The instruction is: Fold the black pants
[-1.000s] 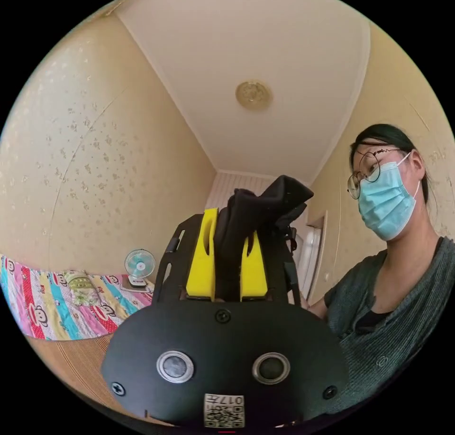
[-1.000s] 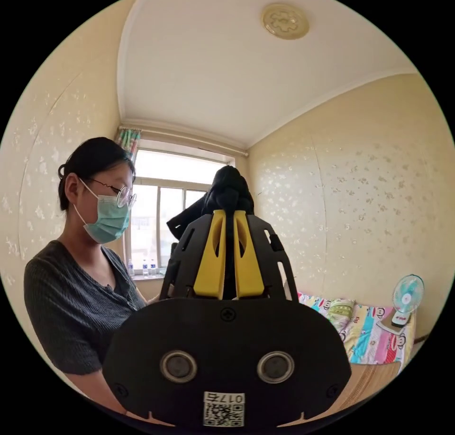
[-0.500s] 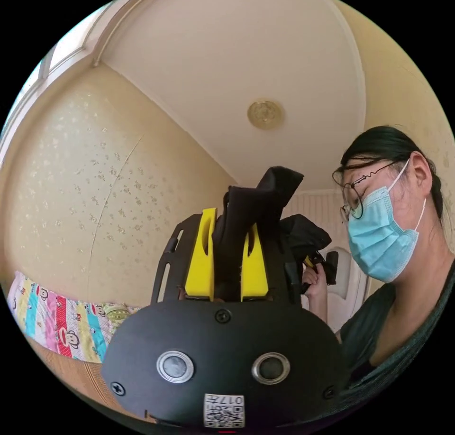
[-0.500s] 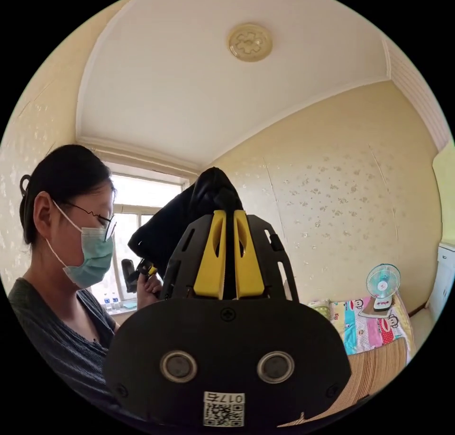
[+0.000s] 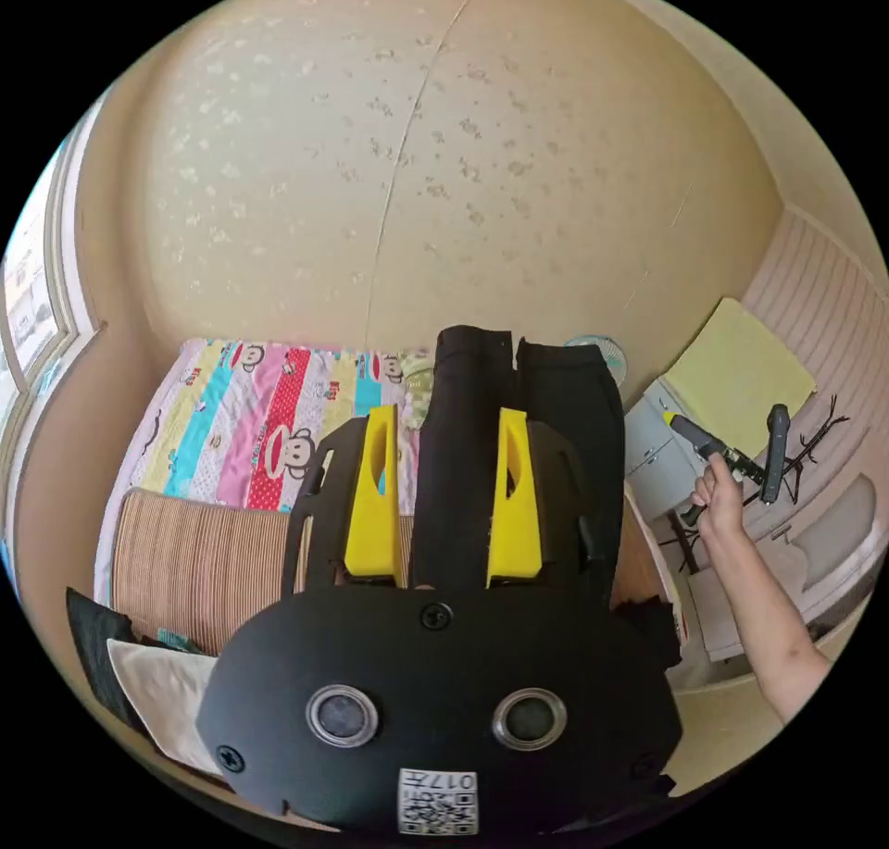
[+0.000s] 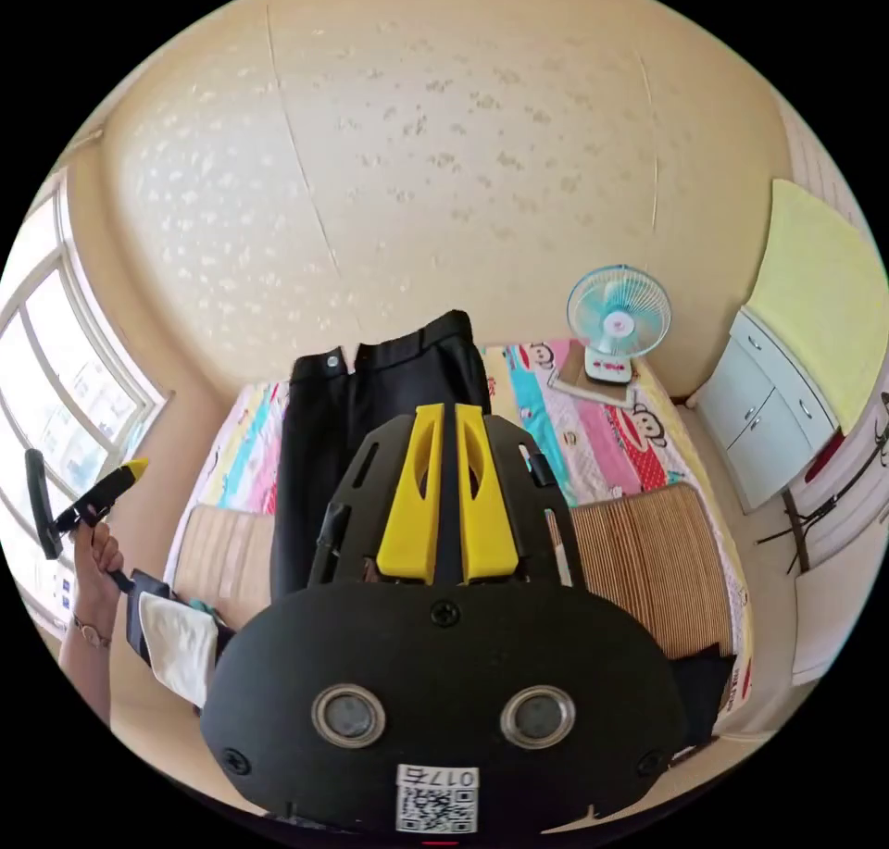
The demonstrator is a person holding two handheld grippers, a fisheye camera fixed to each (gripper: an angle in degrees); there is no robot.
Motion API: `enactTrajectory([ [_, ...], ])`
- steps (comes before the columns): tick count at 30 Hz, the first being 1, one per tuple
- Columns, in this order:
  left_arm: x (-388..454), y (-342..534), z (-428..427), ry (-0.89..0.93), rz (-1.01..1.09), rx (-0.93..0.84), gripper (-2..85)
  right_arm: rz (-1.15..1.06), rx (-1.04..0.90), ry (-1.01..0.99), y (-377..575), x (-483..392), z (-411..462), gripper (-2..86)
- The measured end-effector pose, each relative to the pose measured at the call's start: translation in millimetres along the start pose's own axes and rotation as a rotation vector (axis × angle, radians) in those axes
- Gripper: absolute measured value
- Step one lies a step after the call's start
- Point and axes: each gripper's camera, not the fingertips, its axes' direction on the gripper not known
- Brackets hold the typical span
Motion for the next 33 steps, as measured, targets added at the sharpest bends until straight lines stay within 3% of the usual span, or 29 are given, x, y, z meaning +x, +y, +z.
enactTrajectory([
  [6,-118,238,183,0.079,-0.243,-0.532,15.5,-0.054,-0.514,-0.081,203,79,162,5.5],
  [11,-138,354,244,0.057,-0.316,-0.698,16.0,0.094,-0.879,-0.19,360,131,201,9.9],
  [15,-142,391,256,-0.076,-0.265,-0.726,16.0,0.2,-0.957,-0.274,417,138,184,10.4],
  [17,-147,403,266,-0.087,-0.24,-0.786,14.5,0.143,-1.006,-0.221,432,133,176,7.7],
  [20,-137,406,267,-0.166,-0.011,-0.848,8.3,-0.056,-1.01,-0.11,420,126,157,3.7],
  [22,-130,411,265,-0.041,0.19,-0.956,4.2,-0.114,-1.075,-0.069,409,130,146,2.3],
  [26,-146,414,225,0.142,0.206,-0.934,1.4,-0.339,-1.237,0.047,429,166,97,1.1],
  [29,-181,419,188,0.36,-0.035,-0.836,0.5,-0.201,-1.348,0.054,469,224,49,1.3],
  [33,-221,448,151,0.113,-0.215,-0.727,-0.4,0.138,-1.2,-0.173,467,271,-2,3.0],
])
